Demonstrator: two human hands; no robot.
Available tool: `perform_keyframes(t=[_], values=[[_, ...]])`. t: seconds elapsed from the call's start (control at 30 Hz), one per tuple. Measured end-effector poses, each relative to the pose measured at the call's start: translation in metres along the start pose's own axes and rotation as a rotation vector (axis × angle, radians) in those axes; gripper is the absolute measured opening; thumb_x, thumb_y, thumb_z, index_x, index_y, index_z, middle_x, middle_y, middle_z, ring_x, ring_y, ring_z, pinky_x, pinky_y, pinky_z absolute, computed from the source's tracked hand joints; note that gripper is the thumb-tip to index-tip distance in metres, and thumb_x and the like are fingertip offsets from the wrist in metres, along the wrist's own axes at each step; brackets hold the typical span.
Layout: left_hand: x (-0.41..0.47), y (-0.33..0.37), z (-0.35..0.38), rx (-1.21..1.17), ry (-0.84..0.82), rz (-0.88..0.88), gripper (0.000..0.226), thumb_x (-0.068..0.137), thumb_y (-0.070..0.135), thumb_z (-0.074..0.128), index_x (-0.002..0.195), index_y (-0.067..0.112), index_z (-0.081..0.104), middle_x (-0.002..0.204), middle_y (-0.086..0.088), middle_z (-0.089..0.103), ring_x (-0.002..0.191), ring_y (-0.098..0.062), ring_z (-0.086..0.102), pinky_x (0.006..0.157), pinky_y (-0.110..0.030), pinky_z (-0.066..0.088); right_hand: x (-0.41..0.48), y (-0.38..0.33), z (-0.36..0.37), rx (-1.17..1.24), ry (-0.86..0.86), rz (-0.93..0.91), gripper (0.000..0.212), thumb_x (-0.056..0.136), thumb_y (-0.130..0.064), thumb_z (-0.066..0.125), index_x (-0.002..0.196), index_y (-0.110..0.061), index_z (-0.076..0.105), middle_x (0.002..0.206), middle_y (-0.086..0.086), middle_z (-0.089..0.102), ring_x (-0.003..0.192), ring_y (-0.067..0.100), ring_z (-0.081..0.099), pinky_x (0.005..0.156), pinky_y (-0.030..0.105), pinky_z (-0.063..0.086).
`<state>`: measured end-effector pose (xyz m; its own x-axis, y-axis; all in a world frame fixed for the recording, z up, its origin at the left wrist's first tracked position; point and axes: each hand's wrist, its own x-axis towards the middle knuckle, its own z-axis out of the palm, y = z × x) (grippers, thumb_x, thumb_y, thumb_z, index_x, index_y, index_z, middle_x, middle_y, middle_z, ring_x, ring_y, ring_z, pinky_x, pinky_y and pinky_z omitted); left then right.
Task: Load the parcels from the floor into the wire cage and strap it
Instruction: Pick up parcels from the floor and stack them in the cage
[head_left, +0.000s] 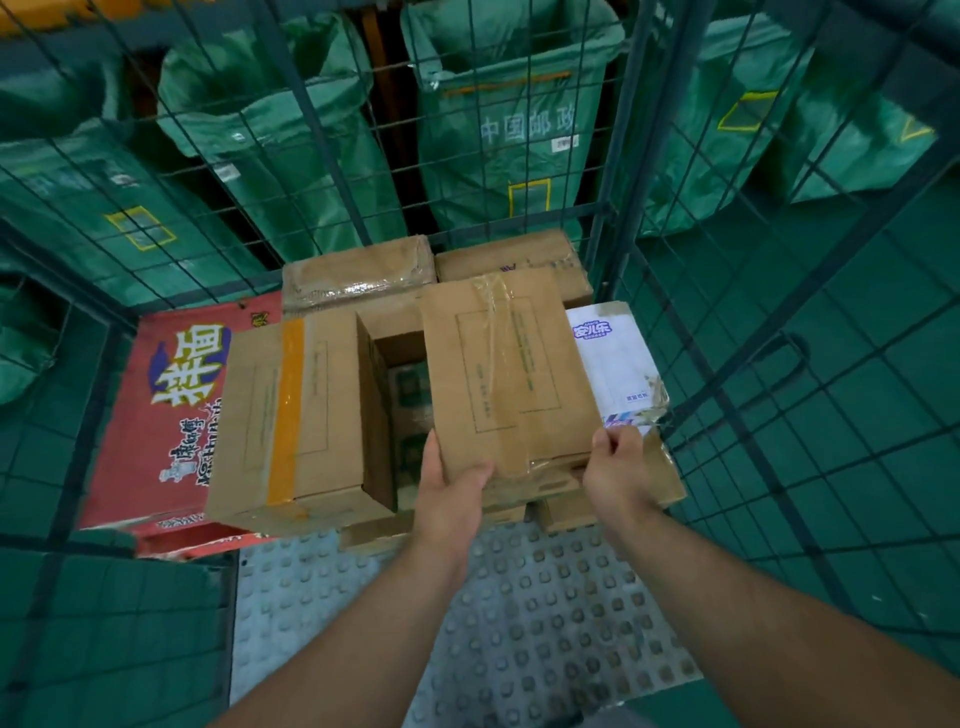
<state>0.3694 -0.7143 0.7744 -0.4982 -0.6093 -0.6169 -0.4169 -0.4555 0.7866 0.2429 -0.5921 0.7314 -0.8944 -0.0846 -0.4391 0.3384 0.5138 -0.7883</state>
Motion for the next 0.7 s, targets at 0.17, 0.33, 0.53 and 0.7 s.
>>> perform_keyframes(t=[0.17, 0.33, 0.53, 0.7], values=[[-0.011, 0.019, -0.022, 0.14, 0.243, 0.052, 0.085, 0.065, 0.054, 0.07, 0.128, 0.087, 0.023, 0.135, 0.01, 0.044, 0.131, -0.023, 0.046, 0.112, -0.052, 0.042, -0.007, -0.005, 0.034, 0.206, -0.14, 0.126, 0.02, 0.11, -0.028, 0.038, 0.097, -0.018, 0.049, 0.096, 0.013, 0.06, 0.086, 0.039, 0.067, 0.084, 0.052, 0.059], [-0.034, 0.037, -0.005, 0.603, 0.228, 0.195, 0.09, 0.082, 0.053, 0.062, 0.155, 0.059, 0.011, 0.155, 0.01, 0.024, 0.142, -0.022, 0.018, 0.121, -0.053, 0.017, 0.003, 0.004, 0.048, 0.337, -0.181, 0.316, 0.024, 0.113, -0.019, 0.031, 0.097, -0.011, 0.047, 0.09, 0.013, 0.058, 0.05, 0.019, 0.06, 0.048, 0.029, 0.052], [-0.008, 0.018, 0.001, 0.61, 0.33, 0.212, 0.082, 0.091, 0.056, 0.063, 0.159, 0.038, 0.021, 0.158, 0.004, 0.031, 0.146, -0.021, 0.028, 0.119, -0.045, 0.031, 0.01, 0.015, 0.061, 0.358, -0.159, 0.315, 0.012, 0.11, -0.02, 0.037, 0.11, -0.012, 0.045, 0.102, 0.017, 0.058, 0.079, 0.029, 0.062, 0.057, 0.034, 0.063], [0.018, -0.009, -0.03, 0.392, 0.235, 0.108, 0.065, 0.103, 0.043, 0.054, 0.16, 0.03, 0.024, 0.151, 0.005, 0.049, 0.13, -0.014, 0.051, 0.108, -0.032, 0.043, 0.02, 0.013, 0.06, 0.087, -0.14, 0.157, 0.017, 0.106, -0.033, 0.042, 0.095, -0.022, 0.05, 0.098, 0.016, 0.064, 0.094, 0.042, 0.067, 0.085, 0.057, 0.058]])
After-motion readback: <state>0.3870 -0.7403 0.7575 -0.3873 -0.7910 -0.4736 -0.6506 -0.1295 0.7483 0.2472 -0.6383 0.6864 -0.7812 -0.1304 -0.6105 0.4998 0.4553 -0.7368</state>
